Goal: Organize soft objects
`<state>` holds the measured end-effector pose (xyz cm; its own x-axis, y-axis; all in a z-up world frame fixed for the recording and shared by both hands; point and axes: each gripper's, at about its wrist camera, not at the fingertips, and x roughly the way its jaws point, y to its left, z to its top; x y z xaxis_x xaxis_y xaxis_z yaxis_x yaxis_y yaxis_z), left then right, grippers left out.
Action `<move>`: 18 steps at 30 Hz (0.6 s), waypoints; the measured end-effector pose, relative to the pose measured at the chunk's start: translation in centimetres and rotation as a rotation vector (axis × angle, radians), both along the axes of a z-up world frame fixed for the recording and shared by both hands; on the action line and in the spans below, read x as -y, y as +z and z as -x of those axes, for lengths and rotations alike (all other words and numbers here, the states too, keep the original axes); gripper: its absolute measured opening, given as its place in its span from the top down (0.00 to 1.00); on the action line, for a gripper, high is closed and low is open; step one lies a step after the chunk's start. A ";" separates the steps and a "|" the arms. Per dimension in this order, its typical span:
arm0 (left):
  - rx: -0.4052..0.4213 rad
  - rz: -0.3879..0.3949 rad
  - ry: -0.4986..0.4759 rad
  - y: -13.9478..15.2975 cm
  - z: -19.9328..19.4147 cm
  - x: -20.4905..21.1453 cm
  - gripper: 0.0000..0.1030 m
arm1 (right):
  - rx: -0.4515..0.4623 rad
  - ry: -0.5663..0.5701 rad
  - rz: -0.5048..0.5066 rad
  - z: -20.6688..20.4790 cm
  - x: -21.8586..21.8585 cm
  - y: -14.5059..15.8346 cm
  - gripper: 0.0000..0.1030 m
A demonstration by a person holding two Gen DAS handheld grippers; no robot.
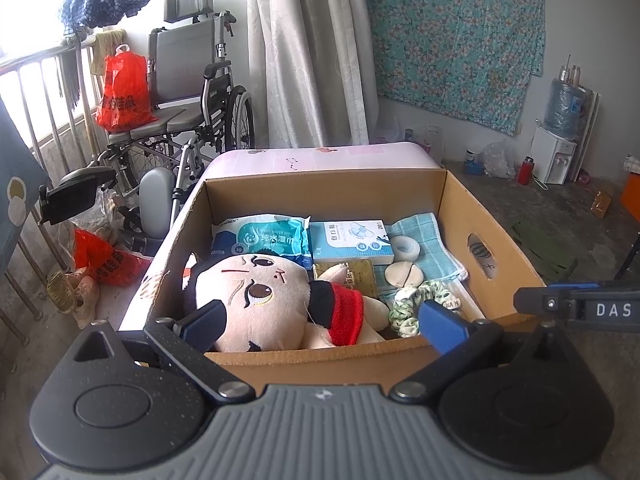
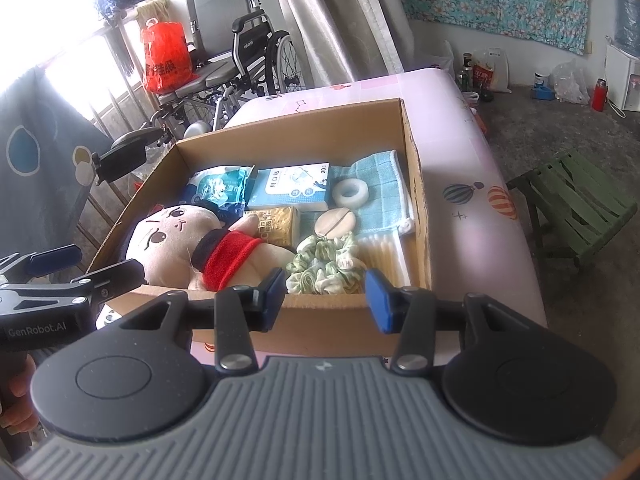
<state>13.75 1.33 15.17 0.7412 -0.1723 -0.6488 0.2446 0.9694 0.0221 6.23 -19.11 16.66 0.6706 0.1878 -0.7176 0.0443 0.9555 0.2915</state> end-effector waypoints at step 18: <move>-0.009 0.013 0.007 -0.3 -0.1 -0.3 0.00 | -0.012 0.006 0.003 -0.3 -0.2 0.0 0.57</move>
<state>13.81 1.67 14.83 0.7363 -0.1752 -0.6536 0.2379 0.9713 0.0076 6.49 -18.94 16.70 0.6609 0.1897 -0.7261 0.0423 0.9566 0.2884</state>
